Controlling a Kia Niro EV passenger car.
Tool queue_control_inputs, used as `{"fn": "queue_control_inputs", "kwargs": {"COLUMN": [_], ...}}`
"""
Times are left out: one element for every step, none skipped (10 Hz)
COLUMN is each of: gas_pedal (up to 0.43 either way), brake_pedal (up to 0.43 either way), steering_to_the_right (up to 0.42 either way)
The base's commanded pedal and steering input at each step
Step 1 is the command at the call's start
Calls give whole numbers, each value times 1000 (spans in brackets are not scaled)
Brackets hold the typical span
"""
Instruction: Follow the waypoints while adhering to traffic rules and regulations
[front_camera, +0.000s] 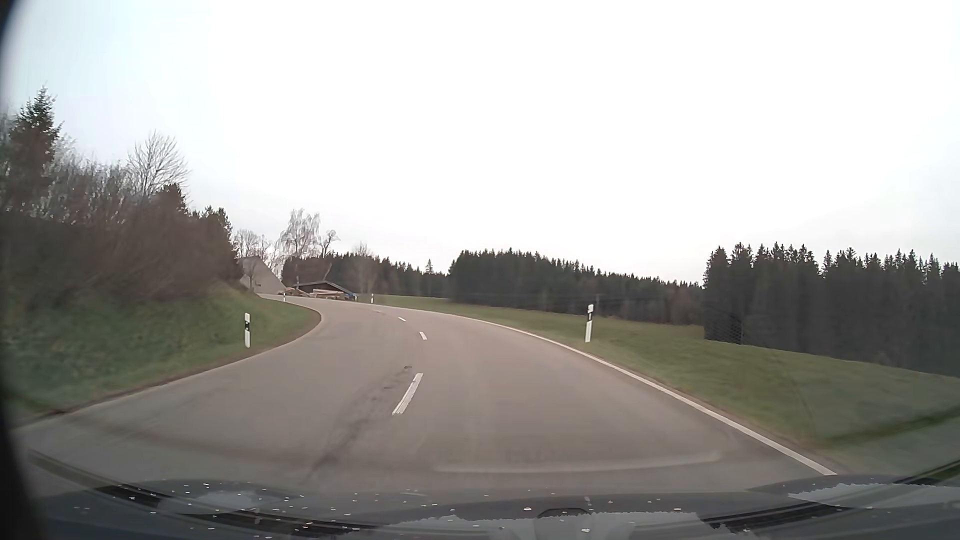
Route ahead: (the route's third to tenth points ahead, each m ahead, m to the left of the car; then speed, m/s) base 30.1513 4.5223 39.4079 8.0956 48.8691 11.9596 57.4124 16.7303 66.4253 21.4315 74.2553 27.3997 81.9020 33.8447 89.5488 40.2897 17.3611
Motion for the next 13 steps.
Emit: {"fn": "queue_control_inputs", "kwargs": {"gas_pedal": [268,268,268,268,268,268,268,260,260,260,260,260,260], "brake_pedal": [0,0,0,0,0,0,0,0,0,0,0,0,0], "steering_to_the_right": [-44,-46,-47,-49,-49,-49,-49,-49,-49,-49,-49,-48,-48]}}
